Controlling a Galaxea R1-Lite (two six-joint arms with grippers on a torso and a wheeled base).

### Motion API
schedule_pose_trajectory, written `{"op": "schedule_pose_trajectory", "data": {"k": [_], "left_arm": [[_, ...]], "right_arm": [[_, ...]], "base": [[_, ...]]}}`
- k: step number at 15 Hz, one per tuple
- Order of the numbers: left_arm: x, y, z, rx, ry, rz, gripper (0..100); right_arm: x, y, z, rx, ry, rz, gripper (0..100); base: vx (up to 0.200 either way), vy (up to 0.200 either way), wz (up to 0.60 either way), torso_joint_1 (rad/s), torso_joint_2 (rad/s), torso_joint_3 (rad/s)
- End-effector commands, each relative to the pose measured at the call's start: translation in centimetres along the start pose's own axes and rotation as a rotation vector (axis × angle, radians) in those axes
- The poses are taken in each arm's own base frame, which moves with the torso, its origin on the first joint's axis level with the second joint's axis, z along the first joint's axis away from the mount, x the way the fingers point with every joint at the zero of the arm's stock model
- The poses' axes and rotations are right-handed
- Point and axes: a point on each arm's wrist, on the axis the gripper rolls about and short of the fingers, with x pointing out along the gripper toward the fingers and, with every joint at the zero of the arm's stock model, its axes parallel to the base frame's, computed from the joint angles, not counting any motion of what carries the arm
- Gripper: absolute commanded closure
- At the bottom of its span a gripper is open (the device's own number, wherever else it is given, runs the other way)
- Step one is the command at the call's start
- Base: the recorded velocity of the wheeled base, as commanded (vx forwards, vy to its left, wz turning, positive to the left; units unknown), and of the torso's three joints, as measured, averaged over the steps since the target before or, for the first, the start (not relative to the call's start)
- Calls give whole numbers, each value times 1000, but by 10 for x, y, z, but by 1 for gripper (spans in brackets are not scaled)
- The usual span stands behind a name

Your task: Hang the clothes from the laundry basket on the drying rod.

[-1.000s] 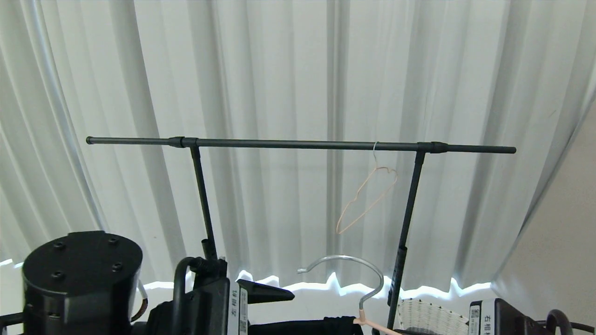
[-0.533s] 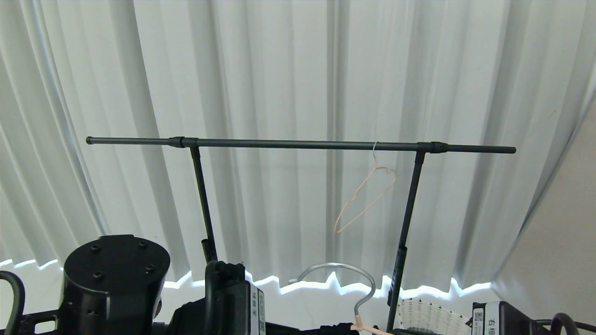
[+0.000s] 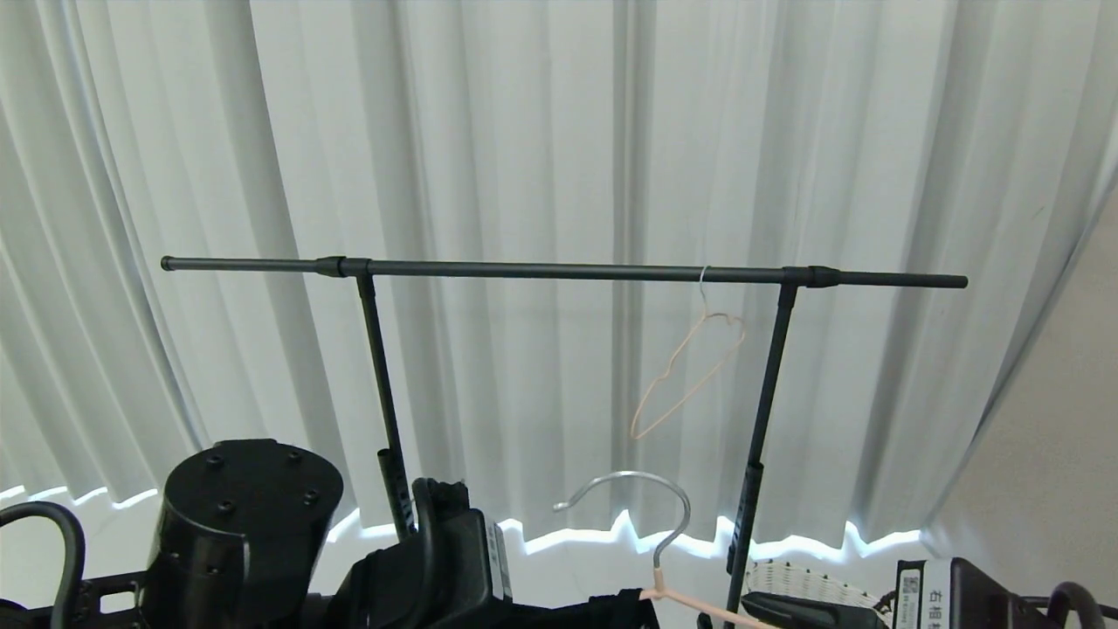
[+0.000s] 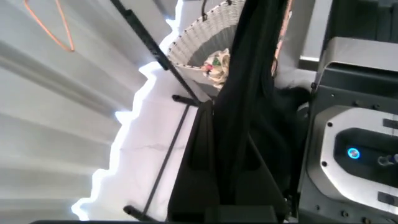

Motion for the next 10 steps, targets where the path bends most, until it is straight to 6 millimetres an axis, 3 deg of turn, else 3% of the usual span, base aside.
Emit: {"op": "schedule_pose_trajectory", "data": {"k": [1,7,10], "left_arm": [[0,0,0,0,2,8,100],[-5,8,-8,-21,104,239,100],[-12,26,-4,-53,82,372,100]], "right_arm": [[0,0,-1,-3,6,1,0],[-3,-10,-11,14,52,-109,0],[-5,-22,-16,56,68,-172,0]], "base": [[0,0,0,0,0,0],[0,0,0,0,0,0],[0,0,0,0,0,0]]}}
